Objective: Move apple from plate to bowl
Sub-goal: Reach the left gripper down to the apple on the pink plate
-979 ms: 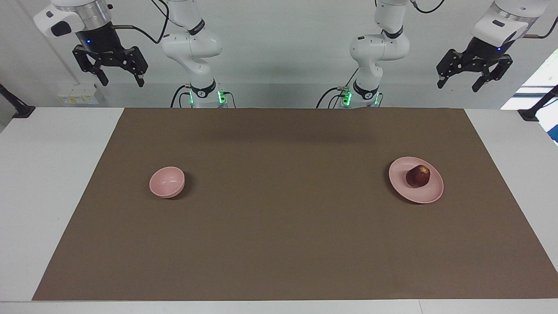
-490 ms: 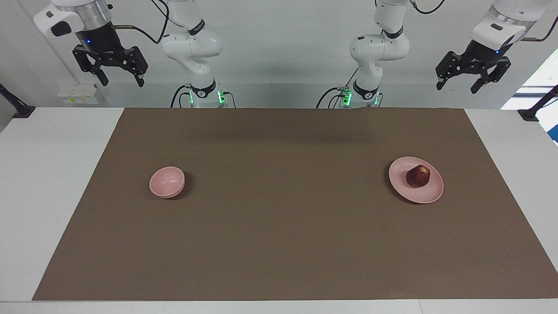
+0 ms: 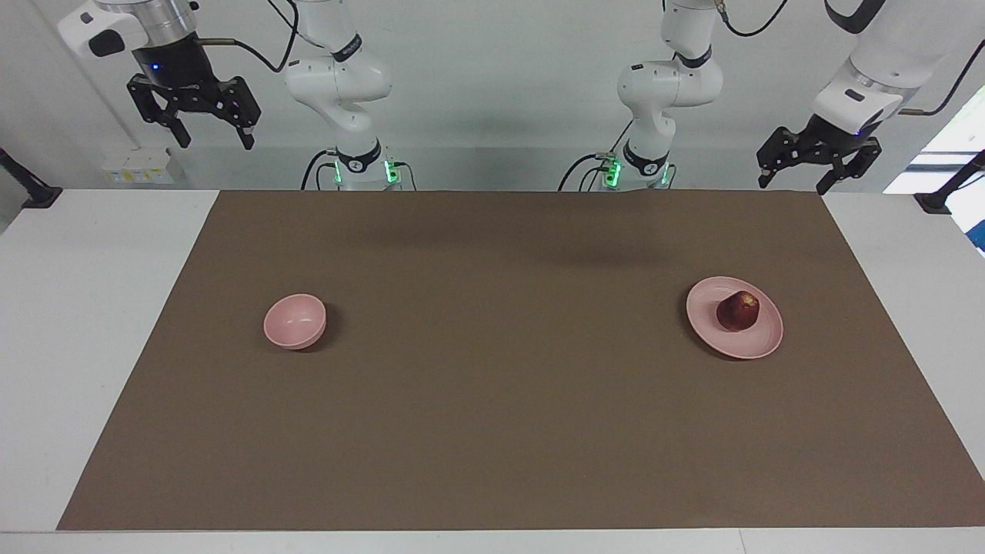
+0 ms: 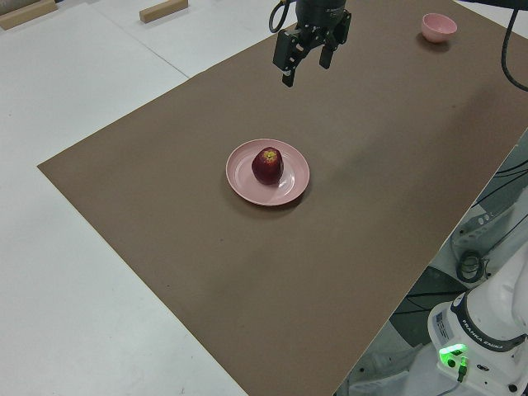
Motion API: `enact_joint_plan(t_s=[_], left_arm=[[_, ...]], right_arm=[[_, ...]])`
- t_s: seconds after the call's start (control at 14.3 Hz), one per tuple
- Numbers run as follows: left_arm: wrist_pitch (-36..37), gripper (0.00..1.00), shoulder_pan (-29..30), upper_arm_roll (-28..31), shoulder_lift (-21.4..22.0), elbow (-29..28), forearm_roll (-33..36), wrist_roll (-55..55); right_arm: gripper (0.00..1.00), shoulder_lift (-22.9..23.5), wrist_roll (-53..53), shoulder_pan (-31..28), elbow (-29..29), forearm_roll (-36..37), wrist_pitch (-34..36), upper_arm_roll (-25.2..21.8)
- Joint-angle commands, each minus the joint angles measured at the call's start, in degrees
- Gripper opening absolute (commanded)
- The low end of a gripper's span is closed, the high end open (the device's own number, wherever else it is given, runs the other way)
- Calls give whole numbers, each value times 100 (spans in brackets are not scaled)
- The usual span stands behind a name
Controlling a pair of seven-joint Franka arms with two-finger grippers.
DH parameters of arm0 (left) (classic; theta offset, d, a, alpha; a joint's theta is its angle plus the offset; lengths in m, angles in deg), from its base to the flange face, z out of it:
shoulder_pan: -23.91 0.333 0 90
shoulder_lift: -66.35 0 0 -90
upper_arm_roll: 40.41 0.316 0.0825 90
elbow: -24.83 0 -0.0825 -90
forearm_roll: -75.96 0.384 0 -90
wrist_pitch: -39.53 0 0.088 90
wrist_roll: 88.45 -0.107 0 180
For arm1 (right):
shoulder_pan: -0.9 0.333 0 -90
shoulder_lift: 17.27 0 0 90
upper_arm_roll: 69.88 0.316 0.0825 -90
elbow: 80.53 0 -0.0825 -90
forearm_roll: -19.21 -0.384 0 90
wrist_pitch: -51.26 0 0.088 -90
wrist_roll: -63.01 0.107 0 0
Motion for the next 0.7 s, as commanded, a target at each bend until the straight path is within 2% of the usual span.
enact_joint_plan(t_s=[0.0, 0.21, 0.42, 0.63], left_arm=[[-849, 100, 51, -5, 143, -798, 19, -149], [-1649, 100, 148, -5, 3, -1371, 19, -219], [-2134, 100, 288, -5, -365, -1495, 19, -413], [-2835, 100, 359, -5, -735, -1670, 19, -422]], right_arm=[[100, -78, 34, 19, 103, -105, 10, 53], [100, -61, 70, 19, 314, -114, -34, 62], [100, -52, 70, 37, 586, -123, -78, 70], [100, -78, 52, 63, 938, -202, -455, 62]])
